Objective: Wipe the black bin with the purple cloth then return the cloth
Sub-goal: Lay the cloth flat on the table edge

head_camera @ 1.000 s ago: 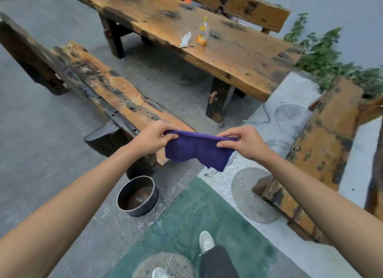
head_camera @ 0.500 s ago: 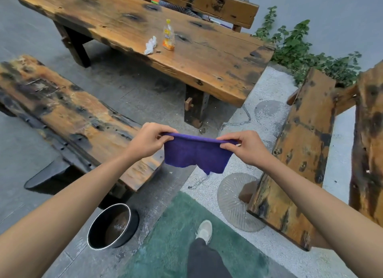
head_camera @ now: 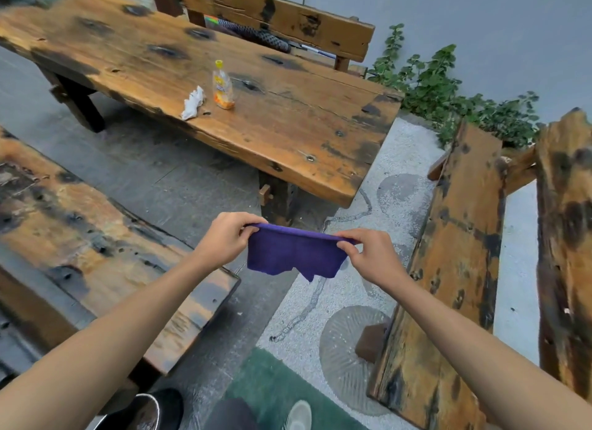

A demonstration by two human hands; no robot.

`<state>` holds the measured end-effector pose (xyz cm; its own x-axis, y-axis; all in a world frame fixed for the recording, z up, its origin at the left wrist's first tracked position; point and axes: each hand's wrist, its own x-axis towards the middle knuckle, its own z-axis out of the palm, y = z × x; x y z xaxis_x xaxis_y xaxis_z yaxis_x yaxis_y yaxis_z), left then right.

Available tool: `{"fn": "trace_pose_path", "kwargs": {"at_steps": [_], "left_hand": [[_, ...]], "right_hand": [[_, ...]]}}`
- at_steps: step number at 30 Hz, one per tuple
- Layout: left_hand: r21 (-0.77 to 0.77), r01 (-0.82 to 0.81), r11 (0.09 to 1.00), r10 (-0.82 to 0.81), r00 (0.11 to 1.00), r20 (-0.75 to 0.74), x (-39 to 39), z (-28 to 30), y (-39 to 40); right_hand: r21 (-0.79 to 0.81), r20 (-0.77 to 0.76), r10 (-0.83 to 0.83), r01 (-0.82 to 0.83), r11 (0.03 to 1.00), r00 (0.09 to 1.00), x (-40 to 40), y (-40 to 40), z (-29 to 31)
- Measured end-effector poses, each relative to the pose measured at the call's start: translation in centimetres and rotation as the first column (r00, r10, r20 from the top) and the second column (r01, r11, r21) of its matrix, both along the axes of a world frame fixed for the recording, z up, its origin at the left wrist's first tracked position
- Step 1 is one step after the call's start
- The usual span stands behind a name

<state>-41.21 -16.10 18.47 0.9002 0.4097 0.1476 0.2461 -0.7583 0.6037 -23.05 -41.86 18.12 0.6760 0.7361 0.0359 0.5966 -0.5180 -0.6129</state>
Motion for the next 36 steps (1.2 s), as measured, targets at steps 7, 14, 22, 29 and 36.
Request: {"fn": "trace_pose_path", "kwargs": {"at_steps": [7,14,22,29,36], "left_hand": [[0.054,0.051,0.997,-0.045,0.993,-0.106,8.3,-1.5,5.6],[-0.034,0.108,0.994,-0.112,0.983,-0.145,18.7,-2.9,11.1],[0.072,0.300,0.951,-0.261,0.906,-0.335,28.9,-2.8,16.1],[0.067,0.292,0.954,-0.238,0.876,-0.420,36.7,-5.2,18.7],[0.011,0.257,0.966,-0.215,0.832,-0.511,44.9,-9.2,20.9]], "right_hand": [[-0.065,0.060,-0.155,0.159,0.985,0.986,6.8,3.4,-2.0],[-0.077,-0.058,-0.318,0.313,0.947,0.946,14.0,8.9,-3.4],[-0.155,-0.059,-0.474,0.461,0.874,0.879,20.4,13.5,-4.9],[-0.215,-0.122,-0.543,0.512,0.832,0.831,26.7,15.9,-7.8],[-0.254,-0.211,-0.584,0.534,0.807,0.784,33.7,18.6,-12.5]]}}
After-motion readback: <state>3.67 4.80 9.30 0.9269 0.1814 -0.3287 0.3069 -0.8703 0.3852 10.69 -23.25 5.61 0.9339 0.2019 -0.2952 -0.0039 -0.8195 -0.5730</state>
